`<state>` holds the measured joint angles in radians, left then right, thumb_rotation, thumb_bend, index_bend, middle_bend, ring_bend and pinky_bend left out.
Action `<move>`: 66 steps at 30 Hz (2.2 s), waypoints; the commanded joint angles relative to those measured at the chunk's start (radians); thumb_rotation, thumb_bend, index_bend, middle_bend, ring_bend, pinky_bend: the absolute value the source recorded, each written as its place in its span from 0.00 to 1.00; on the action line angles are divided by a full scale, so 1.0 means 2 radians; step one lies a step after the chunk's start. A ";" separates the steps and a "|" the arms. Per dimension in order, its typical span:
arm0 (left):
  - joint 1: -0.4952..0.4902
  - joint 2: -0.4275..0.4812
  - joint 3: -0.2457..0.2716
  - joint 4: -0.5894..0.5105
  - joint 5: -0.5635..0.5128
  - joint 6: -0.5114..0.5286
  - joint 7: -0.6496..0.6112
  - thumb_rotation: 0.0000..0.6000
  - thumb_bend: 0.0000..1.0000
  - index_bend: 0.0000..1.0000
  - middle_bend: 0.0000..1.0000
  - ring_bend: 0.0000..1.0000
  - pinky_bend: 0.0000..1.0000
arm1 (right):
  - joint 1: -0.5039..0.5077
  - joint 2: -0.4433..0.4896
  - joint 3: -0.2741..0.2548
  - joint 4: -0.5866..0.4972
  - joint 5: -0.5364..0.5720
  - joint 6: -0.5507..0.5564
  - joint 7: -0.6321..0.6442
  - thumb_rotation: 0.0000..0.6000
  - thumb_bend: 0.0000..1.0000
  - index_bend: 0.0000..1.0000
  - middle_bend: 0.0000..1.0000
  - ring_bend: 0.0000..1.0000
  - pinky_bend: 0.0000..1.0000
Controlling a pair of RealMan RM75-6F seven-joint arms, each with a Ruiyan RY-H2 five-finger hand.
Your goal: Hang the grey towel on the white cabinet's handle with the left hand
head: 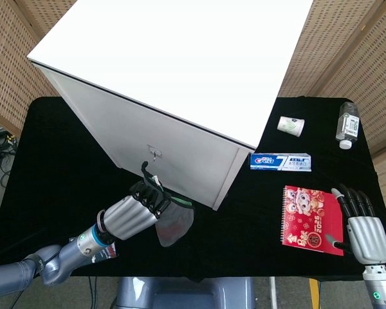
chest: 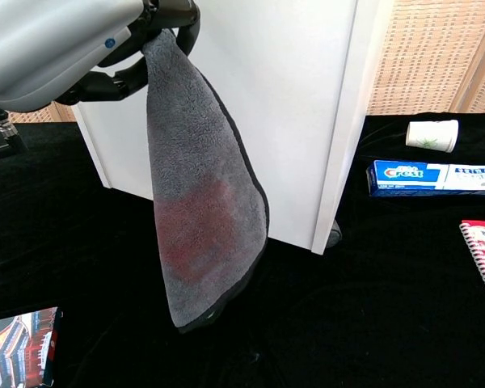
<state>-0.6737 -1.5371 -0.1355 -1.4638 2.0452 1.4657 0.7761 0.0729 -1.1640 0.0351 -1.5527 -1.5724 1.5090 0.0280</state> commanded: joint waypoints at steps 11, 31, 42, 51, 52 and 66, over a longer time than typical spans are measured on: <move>-0.002 -0.043 -0.008 0.047 0.000 0.048 -0.067 1.00 0.54 0.81 0.87 0.81 0.72 | -0.001 0.002 0.000 -0.001 -0.001 0.002 0.003 1.00 0.13 0.00 0.00 0.00 0.00; -0.010 -0.082 -0.009 0.099 0.004 0.096 -0.137 1.00 0.53 0.80 0.87 0.81 0.72 | 0.000 0.000 -0.001 0.000 -0.001 0.000 0.000 1.00 0.13 0.00 0.00 0.00 0.00; -0.018 -0.099 -0.013 0.114 -0.017 0.093 -0.175 1.00 0.53 0.79 0.87 0.81 0.72 | 0.000 -0.001 -0.002 -0.002 -0.004 0.000 -0.005 1.00 0.13 0.00 0.00 0.00 0.00; -0.027 -0.105 -0.012 0.118 -0.017 0.094 -0.191 1.00 0.53 0.79 0.87 0.81 0.72 | 0.001 -0.001 -0.002 -0.001 -0.003 -0.001 -0.005 1.00 0.13 0.00 0.00 0.00 0.00; -0.027 -0.105 -0.011 0.118 -0.018 0.094 -0.192 1.00 0.53 0.79 0.87 0.81 0.72 | 0.001 -0.001 -0.002 -0.001 -0.003 -0.001 -0.005 1.00 0.13 0.00 0.00 0.00 0.00; -0.028 -0.099 -0.013 0.121 -0.023 0.099 -0.195 1.00 0.53 0.79 0.87 0.81 0.72 | 0.001 -0.003 -0.003 0.000 -0.005 -0.001 -0.008 1.00 0.13 0.00 0.00 0.00 0.00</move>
<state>-0.7295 -1.7351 -0.1619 -1.2217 1.9989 1.6644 0.3870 0.0753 -1.1694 0.0295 -1.5534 -1.5820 1.5061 0.0122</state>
